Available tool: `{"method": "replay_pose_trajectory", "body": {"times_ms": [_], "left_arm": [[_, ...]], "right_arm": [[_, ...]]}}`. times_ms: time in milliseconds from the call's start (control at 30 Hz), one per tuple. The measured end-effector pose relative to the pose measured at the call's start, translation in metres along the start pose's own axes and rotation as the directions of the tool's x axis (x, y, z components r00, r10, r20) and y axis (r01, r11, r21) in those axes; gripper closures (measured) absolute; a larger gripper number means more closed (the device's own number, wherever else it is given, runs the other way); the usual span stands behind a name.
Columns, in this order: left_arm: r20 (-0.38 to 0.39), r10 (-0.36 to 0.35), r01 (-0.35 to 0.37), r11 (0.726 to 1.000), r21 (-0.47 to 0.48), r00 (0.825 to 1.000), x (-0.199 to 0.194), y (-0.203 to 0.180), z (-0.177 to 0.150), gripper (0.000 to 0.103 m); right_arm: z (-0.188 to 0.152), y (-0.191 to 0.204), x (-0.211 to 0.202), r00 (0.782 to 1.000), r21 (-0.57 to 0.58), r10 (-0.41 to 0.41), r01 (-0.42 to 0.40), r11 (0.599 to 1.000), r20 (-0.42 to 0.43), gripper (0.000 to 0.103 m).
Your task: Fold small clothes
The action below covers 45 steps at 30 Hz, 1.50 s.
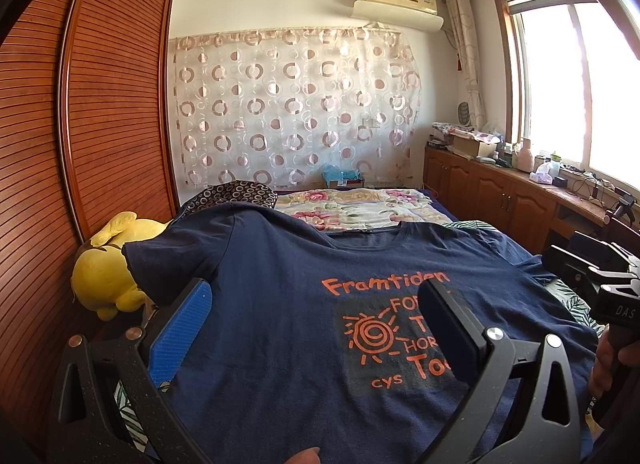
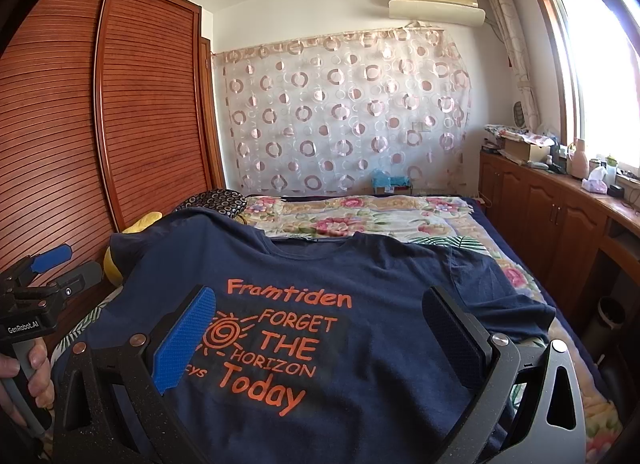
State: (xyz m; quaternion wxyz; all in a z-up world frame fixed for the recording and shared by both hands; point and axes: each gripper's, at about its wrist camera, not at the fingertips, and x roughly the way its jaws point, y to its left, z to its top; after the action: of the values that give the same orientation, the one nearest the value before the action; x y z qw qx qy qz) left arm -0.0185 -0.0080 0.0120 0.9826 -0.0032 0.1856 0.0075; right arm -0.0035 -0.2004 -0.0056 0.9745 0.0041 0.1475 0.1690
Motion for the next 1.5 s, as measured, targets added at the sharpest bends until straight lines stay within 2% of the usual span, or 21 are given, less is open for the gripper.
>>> {"method": "replay_pose_trajectory", "body": {"times_ms": [400, 700, 1067, 1200, 1400, 1500], "left_arm": [[-0.024, -0.005, 0.005, 1.000, -0.008, 1.000, 0.003, -0.001, -0.004, 0.000], [-0.084, 0.013, -0.014, 1.000, -0.015, 0.996, 0.019, 0.024, -0.009, 0.000], [-0.139, 0.064, -0.071, 0.996, -0.048, 0.988, 0.035, 0.078, -0.011, 0.000], [-0.152, 0.058, -0.069, 0.995, -0.072, 0.987, 0.041, 0.103, -0.010, 0.000], [-0.126, 0.082, -0.097, 0.989, -0.112, 0.989, 0.044, 0.145, -0.004, 0.000], [-0.145, 0.085, -0.103, 0.987, -0.121, 0.986, 0.051, 0.163, 0.001, 0.003]], "right_arm": [[0.000, -0.001, 0.004, 1.000, 0.004, 0.015, -0.015, 1.000, -0.011, 0.000], [-0.001, 0.000, 0.024, 0.996, -0.002, 0.058, -0.058, 0.998, -0.063, 0.000], [0.004, -0.001, 0.044, 0.980, 0.002, 0.149, -0.150, 0.989, -0.131, 0.000], [0.005, 0.000, 0.053, 0.973, -0.017, 0.167, -0.172, 0.985, -0.157, 0.000], [0.007, 0.003, 0.068, 0.958, -0.034, 0.208, -0.219, 0.975, -0.197, 0.000], [0.012, 0.006, 0.071, 0.955, -0.058, 0.217, -0.232, 0.971, -0.202, 0.000]]}}
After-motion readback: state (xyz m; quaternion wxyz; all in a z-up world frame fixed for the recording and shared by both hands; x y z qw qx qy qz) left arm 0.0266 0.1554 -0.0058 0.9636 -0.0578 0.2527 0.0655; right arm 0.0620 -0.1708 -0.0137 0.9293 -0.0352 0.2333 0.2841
